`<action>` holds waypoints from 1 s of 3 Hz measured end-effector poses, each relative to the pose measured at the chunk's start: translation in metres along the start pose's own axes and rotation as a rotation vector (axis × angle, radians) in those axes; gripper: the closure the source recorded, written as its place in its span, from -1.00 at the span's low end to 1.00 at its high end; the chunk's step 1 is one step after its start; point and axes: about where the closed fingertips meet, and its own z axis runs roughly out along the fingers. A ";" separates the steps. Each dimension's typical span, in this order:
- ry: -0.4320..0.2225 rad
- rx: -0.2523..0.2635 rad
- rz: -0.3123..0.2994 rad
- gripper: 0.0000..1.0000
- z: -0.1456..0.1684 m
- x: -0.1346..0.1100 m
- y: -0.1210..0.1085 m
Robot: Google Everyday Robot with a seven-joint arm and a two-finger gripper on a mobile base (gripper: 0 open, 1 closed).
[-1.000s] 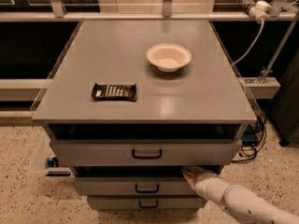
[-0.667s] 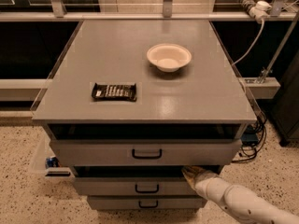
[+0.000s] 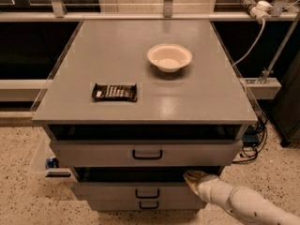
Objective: Open middle drawer
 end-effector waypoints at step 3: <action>0.025 -0.031 0.056 1.00 -0.016 0.011 0.012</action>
Offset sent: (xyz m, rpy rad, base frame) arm -0.1514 -0.0226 -0.0503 0.2201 0.3958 -0.0603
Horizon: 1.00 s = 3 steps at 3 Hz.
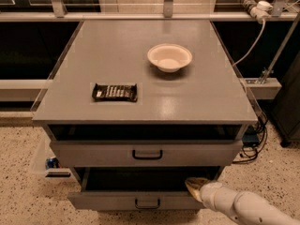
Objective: Open middle drawer
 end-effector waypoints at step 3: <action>0.033 -0.114 0.112 1.00 -0.024 0.034 0.033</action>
Offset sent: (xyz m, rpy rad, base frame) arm -0.1478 -0.0012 -0.0356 0.2713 0.3449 0.1148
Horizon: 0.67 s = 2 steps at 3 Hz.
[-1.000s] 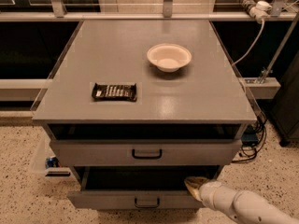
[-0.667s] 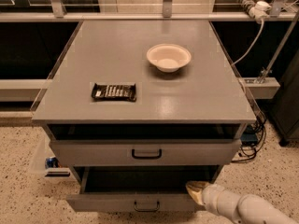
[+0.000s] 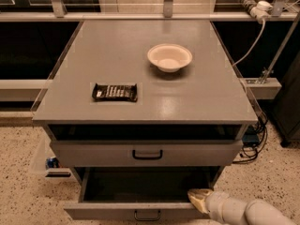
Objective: Open middle drawer
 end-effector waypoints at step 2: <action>-0.009 -0.070 0.055 1.00 -0.016 0.018 0.017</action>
Offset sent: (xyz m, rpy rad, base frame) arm -0.0879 -0.0114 -0.0111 0.2213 0.1450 0.0575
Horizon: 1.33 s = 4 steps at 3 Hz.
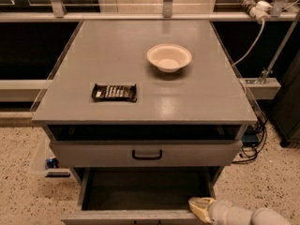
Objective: Open middle drawer
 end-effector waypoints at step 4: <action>-0.248 0.196 -0.099 0.18 -0.067 -0.066 -0.033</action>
Offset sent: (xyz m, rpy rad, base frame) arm 0.0497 -0.0930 0.1502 -0.0454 -0.5533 -0.2945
